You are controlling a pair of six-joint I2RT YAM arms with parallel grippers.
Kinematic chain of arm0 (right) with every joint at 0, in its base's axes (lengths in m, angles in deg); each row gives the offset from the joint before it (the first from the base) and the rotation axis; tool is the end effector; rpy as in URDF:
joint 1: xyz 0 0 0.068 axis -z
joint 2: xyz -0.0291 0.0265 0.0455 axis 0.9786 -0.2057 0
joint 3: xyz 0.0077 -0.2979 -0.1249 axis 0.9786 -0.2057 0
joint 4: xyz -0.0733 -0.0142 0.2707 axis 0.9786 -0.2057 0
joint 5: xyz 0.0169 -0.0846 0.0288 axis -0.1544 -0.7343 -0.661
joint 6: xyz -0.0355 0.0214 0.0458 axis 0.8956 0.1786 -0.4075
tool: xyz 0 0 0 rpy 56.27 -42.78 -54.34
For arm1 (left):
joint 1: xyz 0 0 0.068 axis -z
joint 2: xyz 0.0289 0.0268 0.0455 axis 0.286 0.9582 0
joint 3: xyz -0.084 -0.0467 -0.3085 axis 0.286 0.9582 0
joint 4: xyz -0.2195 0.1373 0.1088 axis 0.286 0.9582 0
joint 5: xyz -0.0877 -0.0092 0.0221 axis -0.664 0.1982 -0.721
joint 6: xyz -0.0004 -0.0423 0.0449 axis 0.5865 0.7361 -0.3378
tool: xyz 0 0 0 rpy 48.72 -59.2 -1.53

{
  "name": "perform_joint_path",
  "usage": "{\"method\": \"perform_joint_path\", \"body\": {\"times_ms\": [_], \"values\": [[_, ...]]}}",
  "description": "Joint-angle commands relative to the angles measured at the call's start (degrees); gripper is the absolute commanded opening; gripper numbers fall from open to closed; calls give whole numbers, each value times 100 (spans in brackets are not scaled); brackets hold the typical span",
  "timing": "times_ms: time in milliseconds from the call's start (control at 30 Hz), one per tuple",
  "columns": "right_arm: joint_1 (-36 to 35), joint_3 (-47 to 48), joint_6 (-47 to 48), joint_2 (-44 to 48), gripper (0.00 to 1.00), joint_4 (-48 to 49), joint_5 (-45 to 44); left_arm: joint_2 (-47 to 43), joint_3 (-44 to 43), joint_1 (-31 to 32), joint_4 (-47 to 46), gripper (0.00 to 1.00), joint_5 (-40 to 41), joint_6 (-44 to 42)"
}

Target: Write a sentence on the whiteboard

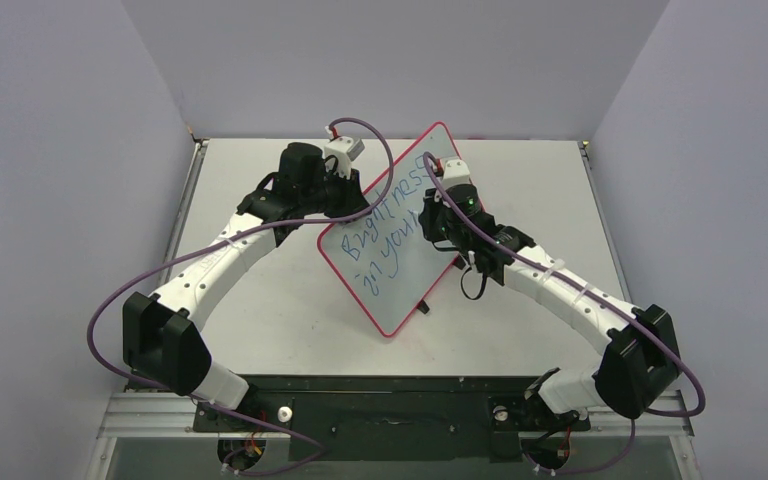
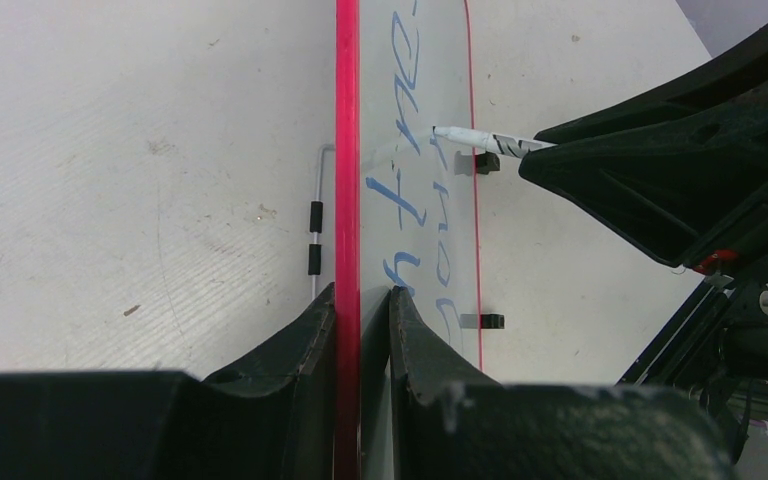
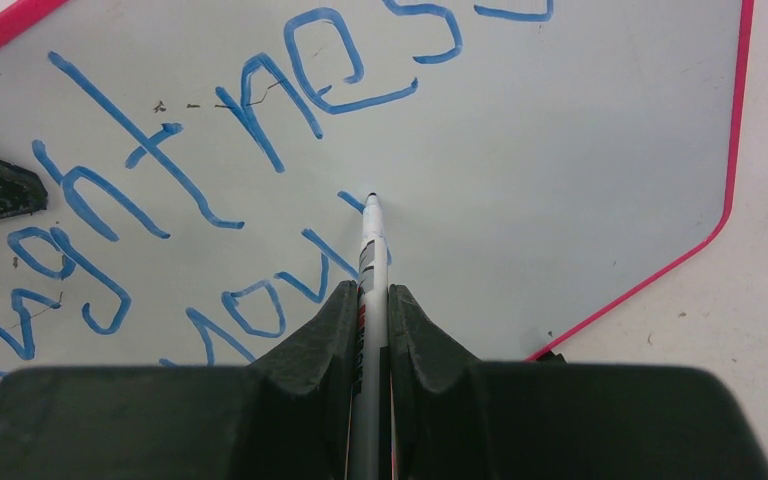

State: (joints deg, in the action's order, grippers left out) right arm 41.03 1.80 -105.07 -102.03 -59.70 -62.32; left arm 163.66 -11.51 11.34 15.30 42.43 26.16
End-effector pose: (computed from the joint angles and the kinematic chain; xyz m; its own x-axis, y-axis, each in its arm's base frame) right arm 0.2702 0.1990 0.3459 -0.5385 0.0093 -0.8426 -0.3792 0.8903 0.2522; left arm 0.3200 -0.1865 0.3874 -0.5737 0.1126 -0.8113 0.5900 0.7439 -0.3140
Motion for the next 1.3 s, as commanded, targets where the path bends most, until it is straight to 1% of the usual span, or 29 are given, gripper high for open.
{"method": "perform_joint_path", "body": {"times_ms": [0, 233, 333, 667, 900, 1267], "values": [[32, 318, 32, -142, 0, 171, 2, -250, -32, 7, -169, 0, 492, -641], [60, 358, 57, -13, 0, 94, -87, -266, -20, 7, -169, 0, 536, -650], [74, 308, 95, 152, 0, 95, -305, -275, -20, 7, -170, 0, 530, -646], [357, -131, 58, 745, 0, 292, -558, -308, -18, 16, -186, 0, 496, -634], [712, -311, -30, 834, 0, 391, -326, -300, -11, 25, -195, 0, 490, -624], [986, -369, -149, 684, 0, 556, 188, -271, -12, 42, -191, 0, 494, -625]]}}
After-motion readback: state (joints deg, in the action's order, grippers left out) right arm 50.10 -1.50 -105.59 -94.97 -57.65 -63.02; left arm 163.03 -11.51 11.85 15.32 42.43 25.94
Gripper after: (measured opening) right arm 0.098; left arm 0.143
